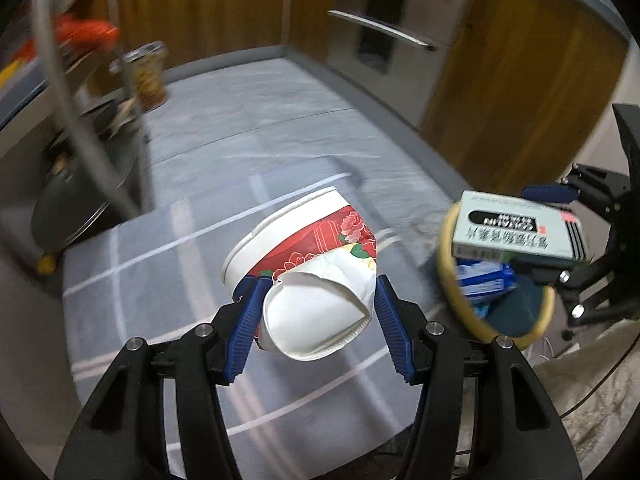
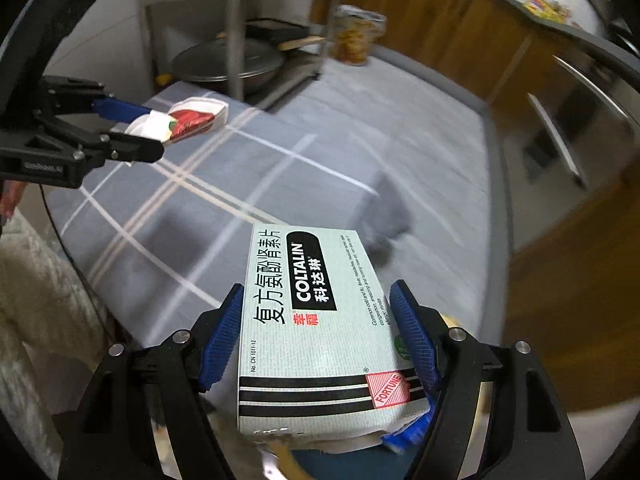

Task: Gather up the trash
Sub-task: 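Carry the paper cup and medicine box over the teal bin with both tools, then open both tools to drop the cup and box into the bin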

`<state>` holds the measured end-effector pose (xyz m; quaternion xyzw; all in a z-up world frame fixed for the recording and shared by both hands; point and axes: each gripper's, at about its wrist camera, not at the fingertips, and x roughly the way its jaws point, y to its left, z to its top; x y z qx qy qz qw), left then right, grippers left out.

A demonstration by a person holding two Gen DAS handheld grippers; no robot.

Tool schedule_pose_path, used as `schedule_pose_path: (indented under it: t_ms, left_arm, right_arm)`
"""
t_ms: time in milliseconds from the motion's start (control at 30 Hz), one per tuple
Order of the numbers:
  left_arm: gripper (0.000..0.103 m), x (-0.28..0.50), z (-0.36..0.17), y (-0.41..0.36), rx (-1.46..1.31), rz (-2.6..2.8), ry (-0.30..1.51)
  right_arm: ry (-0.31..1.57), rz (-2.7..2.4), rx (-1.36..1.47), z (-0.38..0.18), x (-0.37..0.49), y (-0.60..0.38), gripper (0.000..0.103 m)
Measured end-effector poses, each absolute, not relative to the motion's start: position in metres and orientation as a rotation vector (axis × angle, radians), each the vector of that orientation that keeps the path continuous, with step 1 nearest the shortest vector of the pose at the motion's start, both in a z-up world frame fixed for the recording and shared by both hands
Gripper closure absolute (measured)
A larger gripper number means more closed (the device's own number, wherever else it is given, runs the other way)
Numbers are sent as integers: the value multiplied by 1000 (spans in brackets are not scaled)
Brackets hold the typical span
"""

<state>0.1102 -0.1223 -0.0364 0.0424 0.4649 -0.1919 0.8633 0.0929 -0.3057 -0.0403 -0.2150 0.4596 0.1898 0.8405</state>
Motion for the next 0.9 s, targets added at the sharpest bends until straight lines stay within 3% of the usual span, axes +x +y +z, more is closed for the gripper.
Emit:
schedule_pose_path:
  t_ms: [333, 700, 767, 900]
  left_arm:
    - [47, 99, -60, -253, 202, -685, 995]
    - [46, 83, -126, -343, 432, -795, 1014]
    - [45, 80, -129, -346, 455, -807, 1007]
    - [33, 79, -119, -341, 416, -800, 990]
  right_arm:
    - [1127, 124, -353, -90, 72, -420, 29]
    - [1220, 102, -403, -126, 78, -448, 28]
    - [1227, 111, -405, -130, 80, -448, 27]
    - [1244, 132, -381, -130, 81, -447, 22]
